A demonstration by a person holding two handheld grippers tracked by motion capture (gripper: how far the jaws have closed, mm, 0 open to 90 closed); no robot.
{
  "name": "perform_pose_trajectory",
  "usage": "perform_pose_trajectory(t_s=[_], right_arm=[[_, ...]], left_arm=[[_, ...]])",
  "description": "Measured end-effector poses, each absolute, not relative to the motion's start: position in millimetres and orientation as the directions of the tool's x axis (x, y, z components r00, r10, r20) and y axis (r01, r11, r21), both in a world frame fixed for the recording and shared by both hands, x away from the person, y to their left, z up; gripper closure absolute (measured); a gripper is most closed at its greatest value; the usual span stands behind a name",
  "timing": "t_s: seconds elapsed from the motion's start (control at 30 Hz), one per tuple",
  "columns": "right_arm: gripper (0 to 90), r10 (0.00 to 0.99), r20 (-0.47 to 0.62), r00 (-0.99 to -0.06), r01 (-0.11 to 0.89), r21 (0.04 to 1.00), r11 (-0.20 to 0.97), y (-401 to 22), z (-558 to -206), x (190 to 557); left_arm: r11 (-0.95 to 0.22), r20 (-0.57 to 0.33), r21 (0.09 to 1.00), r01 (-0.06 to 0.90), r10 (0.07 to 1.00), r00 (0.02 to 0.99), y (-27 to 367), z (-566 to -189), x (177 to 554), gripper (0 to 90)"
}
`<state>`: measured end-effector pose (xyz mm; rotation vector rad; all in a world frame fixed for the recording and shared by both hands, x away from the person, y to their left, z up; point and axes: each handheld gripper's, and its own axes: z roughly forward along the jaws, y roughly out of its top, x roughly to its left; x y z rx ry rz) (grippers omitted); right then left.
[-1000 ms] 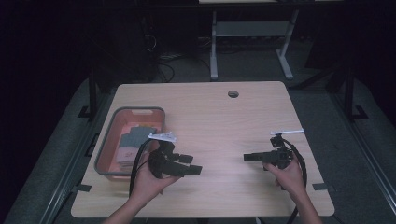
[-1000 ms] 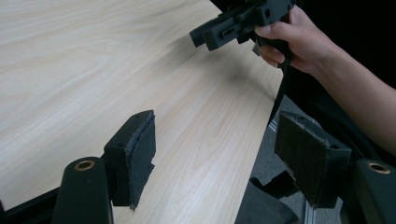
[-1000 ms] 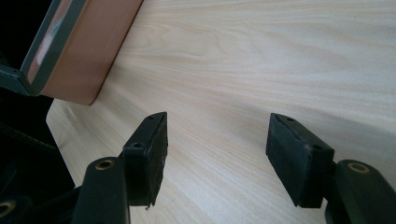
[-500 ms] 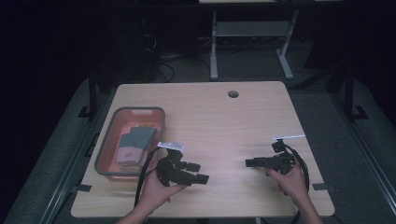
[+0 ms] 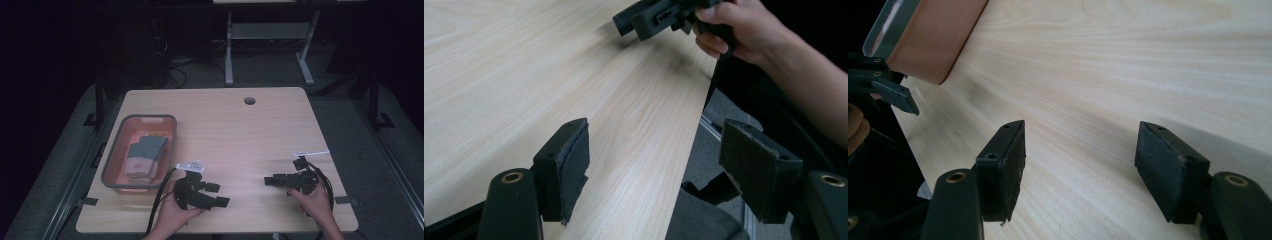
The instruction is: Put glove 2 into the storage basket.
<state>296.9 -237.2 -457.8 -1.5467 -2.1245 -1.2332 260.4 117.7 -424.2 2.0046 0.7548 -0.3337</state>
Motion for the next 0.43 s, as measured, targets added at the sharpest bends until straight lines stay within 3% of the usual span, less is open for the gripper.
perform_pose_trajectory(t_s=[0.43], right_arm=[[34.9, 0.655, 0.623, -0.428, 0.849, 0.525, 0.056, -238.2, -469.6, 280.4]], left_arm=[[-0.362, -0.461, 0.74, 0.567, 0.34, 0.82, 116.1, -433.5, 239.8, 28.0]])
